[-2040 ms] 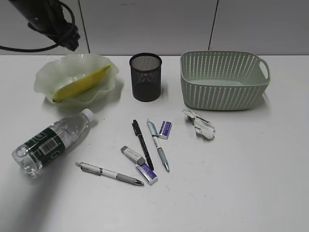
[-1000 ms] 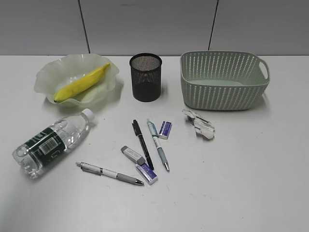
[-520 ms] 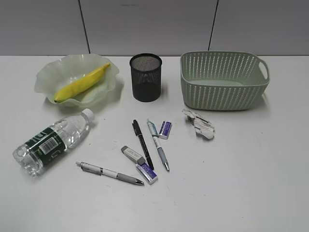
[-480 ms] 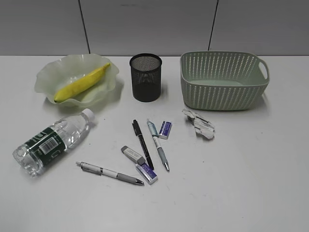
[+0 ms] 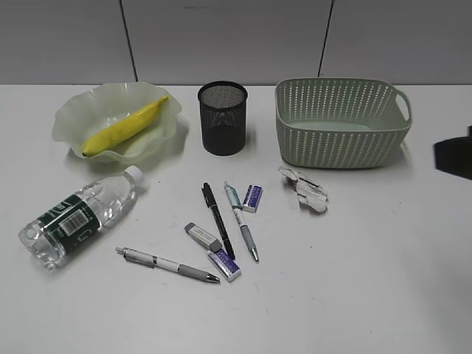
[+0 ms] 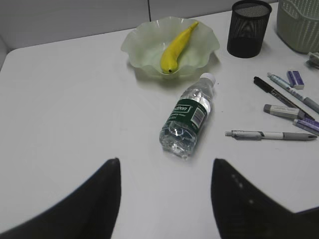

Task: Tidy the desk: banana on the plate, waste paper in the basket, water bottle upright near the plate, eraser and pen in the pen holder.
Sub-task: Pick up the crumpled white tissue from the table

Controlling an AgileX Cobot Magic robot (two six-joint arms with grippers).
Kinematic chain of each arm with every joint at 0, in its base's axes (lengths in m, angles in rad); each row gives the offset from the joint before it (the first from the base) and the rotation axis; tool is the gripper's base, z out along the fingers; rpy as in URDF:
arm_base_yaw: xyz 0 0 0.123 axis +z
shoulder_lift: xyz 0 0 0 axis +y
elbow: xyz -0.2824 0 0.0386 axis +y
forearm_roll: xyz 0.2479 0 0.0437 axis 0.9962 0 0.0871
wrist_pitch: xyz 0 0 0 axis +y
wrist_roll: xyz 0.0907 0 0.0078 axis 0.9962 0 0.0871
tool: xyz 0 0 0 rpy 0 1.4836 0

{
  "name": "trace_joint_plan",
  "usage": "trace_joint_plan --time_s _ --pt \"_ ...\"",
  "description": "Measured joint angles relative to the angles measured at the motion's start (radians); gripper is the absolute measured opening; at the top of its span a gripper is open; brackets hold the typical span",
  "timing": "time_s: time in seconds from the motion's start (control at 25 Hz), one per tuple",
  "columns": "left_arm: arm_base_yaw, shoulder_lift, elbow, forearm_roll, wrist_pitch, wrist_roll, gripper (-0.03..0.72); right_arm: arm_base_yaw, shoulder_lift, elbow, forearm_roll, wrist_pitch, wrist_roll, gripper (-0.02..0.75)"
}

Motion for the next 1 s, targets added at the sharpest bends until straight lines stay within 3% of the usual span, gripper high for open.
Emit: trace_joint_plan --time_s 0.4,0.68,1.0 --pt "0.0 -0.001 0.0 -0.006 -0.004 0.0 0.433 0.245 0.696 -0.221 -0.103 -0.167 -0.022 0.453" --pt "0.0 -0.001 0.0 -0.007 -0.004 0.0 0.433 0.256 1.038 -0.325 -0.113 -0.295 0.096 0.47" --pt "0.0 -0.001 0.0 -0.008 -0.004 0.0 0.433 0.256 1.213 -0.416 -0.117 -0.349 0.108 0.438"
